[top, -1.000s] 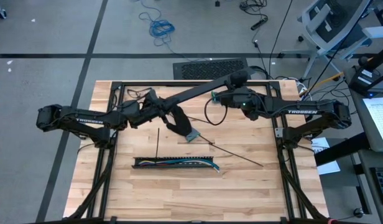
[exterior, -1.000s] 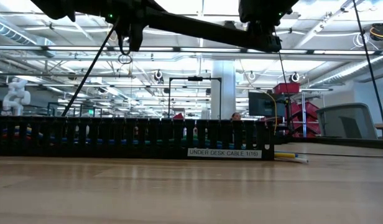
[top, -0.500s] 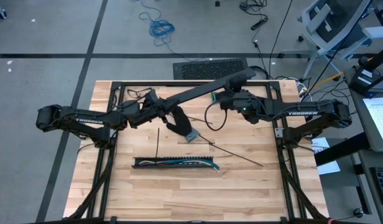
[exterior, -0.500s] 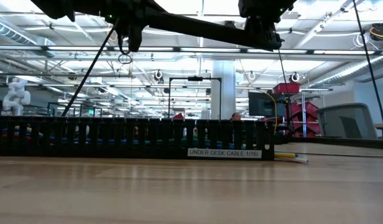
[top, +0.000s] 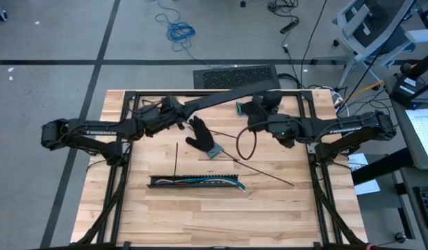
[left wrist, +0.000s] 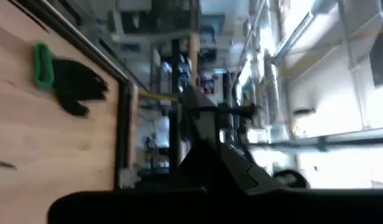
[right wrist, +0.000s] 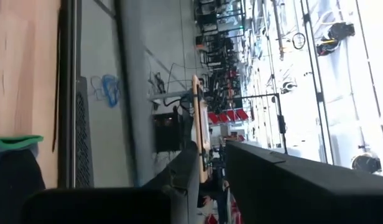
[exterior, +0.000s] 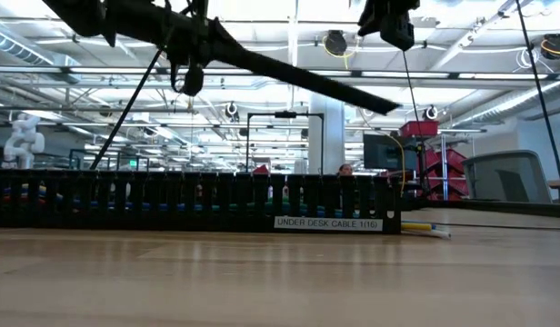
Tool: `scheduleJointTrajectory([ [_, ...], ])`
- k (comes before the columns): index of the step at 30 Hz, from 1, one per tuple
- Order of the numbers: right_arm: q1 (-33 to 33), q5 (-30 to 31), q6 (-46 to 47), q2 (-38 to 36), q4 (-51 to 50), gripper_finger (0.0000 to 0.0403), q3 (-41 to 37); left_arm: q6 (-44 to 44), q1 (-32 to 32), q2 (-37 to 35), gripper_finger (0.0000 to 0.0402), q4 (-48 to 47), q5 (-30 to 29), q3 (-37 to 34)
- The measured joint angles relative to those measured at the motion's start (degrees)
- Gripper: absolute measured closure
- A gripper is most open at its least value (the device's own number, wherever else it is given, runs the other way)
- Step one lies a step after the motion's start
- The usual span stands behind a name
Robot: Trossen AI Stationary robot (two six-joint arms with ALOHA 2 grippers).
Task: Ziptie cables
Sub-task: Insert the black cover of the black cable duct
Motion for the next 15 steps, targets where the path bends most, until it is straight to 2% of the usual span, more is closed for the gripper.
scheduleJointTrajectory([
  [3,0.87,0.36,0.33,-0.27,0.02,0.0333,0.00,-0.02,0.51,-0.20,0.0394,1.23,2.89,0.26],
  [9,1.63,2.15,3.46,-1.35,2.12,0.0332,0.00,1.64,0.49,-0.14,0.0394,-0.39,4.71,0.17],
  [11,1.51,5.52,2.51,-1.71,4.99,0.0332,0.00,2.33,0.98,-0.12,0.0394,-0.87,9.70,0.17],
  [15,-0.04,12.26,3.71,-4.91,9.63,0.0332,0.00,1.43,1.50,-0.18,0.0394,-0.04,26.48,0.16],
])
